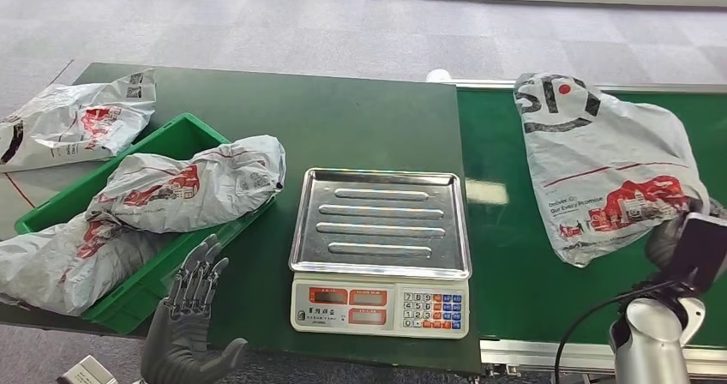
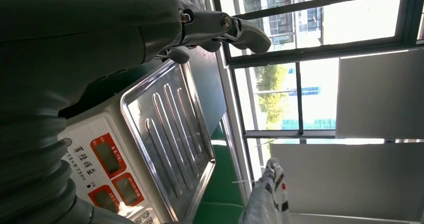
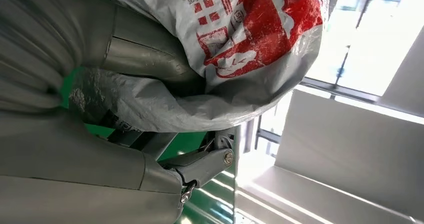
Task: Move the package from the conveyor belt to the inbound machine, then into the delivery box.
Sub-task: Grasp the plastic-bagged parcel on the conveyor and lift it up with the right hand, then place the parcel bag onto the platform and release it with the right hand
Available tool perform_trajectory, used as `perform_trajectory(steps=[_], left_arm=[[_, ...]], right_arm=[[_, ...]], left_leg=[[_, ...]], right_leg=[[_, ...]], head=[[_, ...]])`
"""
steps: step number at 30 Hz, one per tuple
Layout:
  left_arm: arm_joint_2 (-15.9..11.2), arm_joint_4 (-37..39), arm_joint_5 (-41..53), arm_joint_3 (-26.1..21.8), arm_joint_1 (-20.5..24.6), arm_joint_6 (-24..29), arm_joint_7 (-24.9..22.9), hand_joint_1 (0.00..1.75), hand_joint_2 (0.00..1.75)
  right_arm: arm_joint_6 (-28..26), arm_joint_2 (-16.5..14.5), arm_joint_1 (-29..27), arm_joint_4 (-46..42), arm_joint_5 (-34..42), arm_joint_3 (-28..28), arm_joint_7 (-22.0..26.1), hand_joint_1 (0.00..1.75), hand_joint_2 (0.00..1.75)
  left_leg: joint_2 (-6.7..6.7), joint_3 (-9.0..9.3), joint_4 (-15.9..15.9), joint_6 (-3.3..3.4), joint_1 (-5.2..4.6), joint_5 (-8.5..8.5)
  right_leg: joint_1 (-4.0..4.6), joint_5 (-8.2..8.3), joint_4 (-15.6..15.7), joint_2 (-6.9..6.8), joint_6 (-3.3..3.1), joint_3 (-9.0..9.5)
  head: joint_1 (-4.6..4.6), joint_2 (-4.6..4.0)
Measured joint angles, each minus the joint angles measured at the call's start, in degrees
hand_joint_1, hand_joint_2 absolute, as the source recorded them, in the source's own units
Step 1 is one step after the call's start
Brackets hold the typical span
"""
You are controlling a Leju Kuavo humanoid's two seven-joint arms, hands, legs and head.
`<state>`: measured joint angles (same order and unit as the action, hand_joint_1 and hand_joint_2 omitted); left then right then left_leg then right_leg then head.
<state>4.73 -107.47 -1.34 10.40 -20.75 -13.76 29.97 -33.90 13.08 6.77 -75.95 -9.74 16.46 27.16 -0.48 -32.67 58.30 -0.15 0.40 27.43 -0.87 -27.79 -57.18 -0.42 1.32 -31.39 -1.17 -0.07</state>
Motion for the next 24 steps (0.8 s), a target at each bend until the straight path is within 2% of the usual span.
perform_trajectory(steps=[2,4,6,10,14,19,24], left_arm=[[0.0,0.02,-0.19,0.03,0.0,0.34,0.19,0.0,1.75],[-0.03,0.15,-0.33,0.12,0.03,0.76,0.59,0.0,1.75],[-0.19,0.51,-0.37,0.2,0.24,0.98,1.22,0.0,1.75],[-0.57,2.08,0.13,0.41,1.64,0.02,2.6,0.0,1.75],[-0.71,4.43,1.22,1.07,3.19,-1.14,3.51,0.0,1.75],[-0.82,6.11,1.63,1.27,4.3,-1.29,3.91,0.0,1.75],[-0.95,7.0,1.84,1.27,5.12,-1.29,3.97,0.0,1.75]], right_arm=[[-1.35,-0.84,-1.43,-4.38,3.39,0.31,3.25,1.75,1.75],[-0.69,-1.32,-3.33,-9.67,3.4,-0.35,3.43,1.75,1.75],[3.79,-0.76,-5.28,-14.81,-2.4,-2.98,0.68,1.75,1.75],[13.88,1.36,-6.91,-20.75,-17.65,-12.54,-4.85,1.75,1.75],[21.66,3.04,-6.49,-21.57,-23.13,-22.69,-9.04,1.75,1.75],[25.17,3.25,-3.86,-20.04,-25.64,-30.39,-10.1,1.75,1.75],[25.89,2.09,-0.51,-15.83,-26.4,-36.82,-10.36,1.75,1.75]], left_leg=[[0.0,-0.02,0.0,0.0,-0.01,0.0],[0.0,-0.04,0.0,0.0,-0.01,0.0],[0.09,-0.06,-0.01,-0.01,-0.01,0.01],[0.26,0.04,-0.02,-0.03,0.02,0.01],[0.2,0.03,-0.02,-0.05,0.03,-0.06],[0.22,-0.01,-0.02,-0.07,0.02,-0.08],[0.14,-0.01,-0.01,-0.09,0.02,-0.1]], right_leg=[[-0.01,0.0,0.0,0.0,0.0,0.0],[-0.01,0.0,0.0,-0.01,0.0,0.0],[-0.01,0.01,-0.01,0.1,0.0,-0.02],[0.02,0.03,-0.01,0.32,-0.03,-0.05],[0.02,0.05,-0.04,0.25,-0.02,-0.03],[0.02,0.09,-0.06,0.34,0.0,-0.08],[0.02,0.09,-0.06,0.24,-0.01,-0.08]], head=[[0.0,0.0],[0.01,0.0],[0.01,0.0],[0.0,0.0],[0.0,0.0],[0.01,0.0],[-0.01,0.0]])
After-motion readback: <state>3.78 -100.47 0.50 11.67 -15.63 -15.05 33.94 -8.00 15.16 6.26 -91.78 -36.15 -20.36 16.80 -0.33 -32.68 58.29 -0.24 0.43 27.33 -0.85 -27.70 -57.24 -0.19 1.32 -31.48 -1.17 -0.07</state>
